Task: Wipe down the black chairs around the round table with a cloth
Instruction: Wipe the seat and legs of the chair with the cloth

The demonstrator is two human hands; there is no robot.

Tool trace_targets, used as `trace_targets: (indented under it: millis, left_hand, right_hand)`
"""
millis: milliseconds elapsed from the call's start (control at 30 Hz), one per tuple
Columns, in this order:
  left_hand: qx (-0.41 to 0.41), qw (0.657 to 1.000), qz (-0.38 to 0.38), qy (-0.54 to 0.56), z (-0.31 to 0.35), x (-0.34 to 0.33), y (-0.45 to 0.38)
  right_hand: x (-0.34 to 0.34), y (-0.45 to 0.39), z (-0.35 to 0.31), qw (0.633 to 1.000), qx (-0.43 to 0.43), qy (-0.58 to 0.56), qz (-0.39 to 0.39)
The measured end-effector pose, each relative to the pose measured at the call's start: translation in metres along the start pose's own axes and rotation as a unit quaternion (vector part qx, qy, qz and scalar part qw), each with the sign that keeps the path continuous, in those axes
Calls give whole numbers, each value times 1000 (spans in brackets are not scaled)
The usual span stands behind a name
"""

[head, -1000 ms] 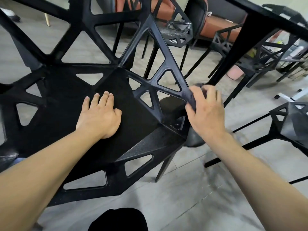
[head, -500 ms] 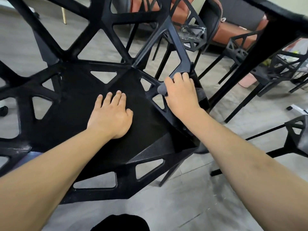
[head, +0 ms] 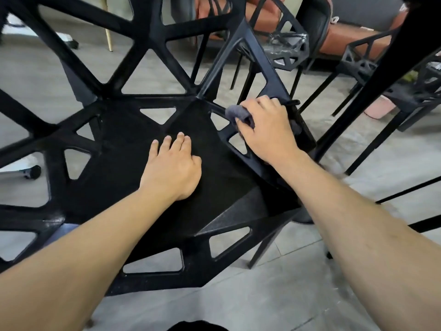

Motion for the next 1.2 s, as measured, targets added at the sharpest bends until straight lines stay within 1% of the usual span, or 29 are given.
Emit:
trace_targets:
  millis: [67, 133, 200, 233, 300, 367, 433, 500, 567, 600, 667, 700, 767, 833, 900, 933, 967, 1067, 1100, 1200]
  left_hand:
    - [-6, 1000, -1, 6, 2, 0, -3]
    - [-3, 1000, 12, 11, 0, 2, -3]
    - [3, 999, 38, 0, -5, 5, -4]
    - [6, 999, 52, -10, -7, 7, -5]
    - [10, 998, 67, -16, -12, 8, -5]
    - [10, 997, 70, -3, -11, 11, -3]
    - [7, 997, 74, -3, -10, 12, -3]
    - [8, 997, 74, -6, -9, 12, -3]
    - [-12, 999, 48, 13, -3, 10, -1]
    - [-46, 998, 35, 28, 6, 8, 1]
    - [-111, 993, 9, 42, 22, 6, 7]
    - [-127, 991, -5, 40, 26, 5, 9]
    - [-127, 991, -19, 33, 26, 4, 9]
    - [-123, 992, -19, 27, 25, 5, 8]
    - [-126, 992, -12, 25, 25, 5, 8]
    - [-126, 992, -10, 25, 25, 4, 8]
    - [-122, 992, -11, 23, 24, 3, 8]
    - [-80, 996, -27, 3, 18, -1, 7]
    - [-72, 997, -35, -7, 16, -2, 8]
    - [-81, 995, -49, -19, 19, -4, 10]
  right_hand:
    - [-19, 2, -21, 997, 10, 23, -70]
    - [-37, 6, -50, 992, 34, -18, -122]
    - [-42, 9, -76, 983, 39, -102, -145]
    - [-42, 11, -85, 980, 37, -125, -150]
    - [-40, 17, -90, 977, 25, -120, -173]
    - [-23, 34, -87, 978, 20, -102, -182]
    - [2, 65, -81, 979, 24, -102, -177]
    - [29, 107, -69, 977, 19, -128, -168]
    - [53, 138, -47, 982, 9, -132, -138]
    - [59, 145, -32, 987, 1, -112, -118]
    - [57, 143, -2, 996, -9, -28, -86]
    - [55, 139, 6, 997, -11, 14, -77]
    - [57, 129, 11, 998, -3, 43, -49]
    - [73, 113, 16, 1000, -12, 16, 19]
    - [97, 94, 35, 990, -61, -41, 117]
    - [102, 83, 47, 983, -93, -64, 145]
    - [97, 73, 59, 980, -121, -78, 138]
    - [54, 58, 73, 980, -157, -125, 6]
    - [46, 59, 74, 976, -167, -139, -16]
    - [45, 50, 72, 979, -167, -118, -10]
Point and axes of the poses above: each hand's wrist, its own y-axis away from the middle knuckle, its own x-axis out of the back of the hand, z = x × y, the point moved 9 cm from there along -y, towards the middle knuckle, and after that the axes turned 3 degrees about -z, right-handed, at the moved point
